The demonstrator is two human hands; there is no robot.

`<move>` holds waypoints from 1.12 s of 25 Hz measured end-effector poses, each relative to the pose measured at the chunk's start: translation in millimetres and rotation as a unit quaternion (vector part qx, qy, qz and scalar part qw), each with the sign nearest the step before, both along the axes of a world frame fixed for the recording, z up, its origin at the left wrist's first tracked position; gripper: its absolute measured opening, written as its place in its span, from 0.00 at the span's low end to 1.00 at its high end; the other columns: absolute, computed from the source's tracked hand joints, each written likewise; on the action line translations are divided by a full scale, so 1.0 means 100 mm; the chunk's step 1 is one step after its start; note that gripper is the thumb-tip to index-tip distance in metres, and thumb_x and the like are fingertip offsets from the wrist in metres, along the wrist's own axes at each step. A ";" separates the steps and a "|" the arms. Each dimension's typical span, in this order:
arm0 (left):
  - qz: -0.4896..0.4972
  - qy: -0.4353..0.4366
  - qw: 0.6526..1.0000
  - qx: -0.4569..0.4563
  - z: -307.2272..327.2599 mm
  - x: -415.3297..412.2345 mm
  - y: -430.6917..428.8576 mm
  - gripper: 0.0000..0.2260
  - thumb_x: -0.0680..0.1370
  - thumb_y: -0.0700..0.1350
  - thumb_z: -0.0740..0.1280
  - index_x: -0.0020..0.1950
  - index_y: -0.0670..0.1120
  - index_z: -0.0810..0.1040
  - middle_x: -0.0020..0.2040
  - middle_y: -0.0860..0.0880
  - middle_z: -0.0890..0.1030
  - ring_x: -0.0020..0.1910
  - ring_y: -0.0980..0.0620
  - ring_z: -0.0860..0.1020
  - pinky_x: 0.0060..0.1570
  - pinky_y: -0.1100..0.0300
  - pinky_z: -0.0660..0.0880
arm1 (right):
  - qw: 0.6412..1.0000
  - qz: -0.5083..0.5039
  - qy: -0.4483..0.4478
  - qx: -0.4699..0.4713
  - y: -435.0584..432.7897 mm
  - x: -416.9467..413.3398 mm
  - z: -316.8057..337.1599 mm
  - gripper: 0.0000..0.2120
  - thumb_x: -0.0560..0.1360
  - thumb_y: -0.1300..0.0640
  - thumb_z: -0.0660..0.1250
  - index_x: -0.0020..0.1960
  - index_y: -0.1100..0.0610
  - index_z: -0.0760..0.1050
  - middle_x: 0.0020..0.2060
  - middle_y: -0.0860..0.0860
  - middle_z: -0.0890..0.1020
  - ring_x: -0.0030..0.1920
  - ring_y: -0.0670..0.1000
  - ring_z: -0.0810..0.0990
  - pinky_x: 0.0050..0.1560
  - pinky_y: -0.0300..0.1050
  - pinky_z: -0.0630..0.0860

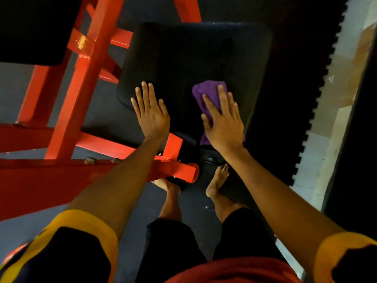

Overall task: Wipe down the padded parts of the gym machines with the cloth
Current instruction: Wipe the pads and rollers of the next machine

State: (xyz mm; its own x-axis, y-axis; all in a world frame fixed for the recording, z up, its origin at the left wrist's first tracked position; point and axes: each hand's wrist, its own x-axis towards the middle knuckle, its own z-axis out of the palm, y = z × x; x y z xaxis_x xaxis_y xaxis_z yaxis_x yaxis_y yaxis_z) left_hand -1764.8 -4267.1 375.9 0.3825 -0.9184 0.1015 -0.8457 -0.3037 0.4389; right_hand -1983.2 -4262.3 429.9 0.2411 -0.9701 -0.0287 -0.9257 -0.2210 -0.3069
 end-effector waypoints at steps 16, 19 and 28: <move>0.053 0.004 0.998 0.032 0.05 -0.44 0.16 0.26 0.86 0.51 0.47 0.82 0.42 0.58 0.82 0.43 0.57 0.82 0.41 0.52 0.80 0.44 0.45 | 0.983 0.181 -0.009 0.017 0.74 -0.74 -0.01 0.42 0.73 0.42 0.74 0.82 0.46 0.59 0.83 0.54 0.50 0.83 0.62 0.46 0.80 0.62 0.56; 0.050 0.000 0.998 0.031 0.02 -0.42 0.19 0.26 0.86 0.51 0.47 0.82 0.42 0.58 0.82 0.43 0.57 0.82 0.42 0.52 0.80 0.44 0.44 | 0.986 0.166 -0.002 0.001 0.91 -0.72 -0.11 0.47 0.70 0.48 0.79 0.82 0.48 0.59 0.83 0.55 0.51 0.82 0.63 0.47 0.80 0.63 0.55; 0.006 -0.009 1.000 0.018 0.04 -0.54 0.26 0.25 0.85 0.51 0.49 0.81 0.41 0.60 0.81 0.41 0.59 0.81 0.41 0.54 0.80 0.42 0.47 | 0.979 0.197 -0.006 -0.046 0.71 -0.43 -0.19 0.44 0.71 0.53 0.77 0.82 0.46 0.60 0.83 0.55 0.55 0.82 0.63 0.49 0.80 0.64 0.54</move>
State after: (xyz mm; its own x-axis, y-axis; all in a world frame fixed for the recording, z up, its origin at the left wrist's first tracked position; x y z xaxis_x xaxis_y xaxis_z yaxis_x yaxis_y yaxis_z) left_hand -1818.3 -4240.7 380.1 0.3914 -0.9171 0.0757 -0.8500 -0.3288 0.4115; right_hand -2025.9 -4190.9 410.8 0.5963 -0.8005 0.0600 -0.7599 -0.5870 -0.2793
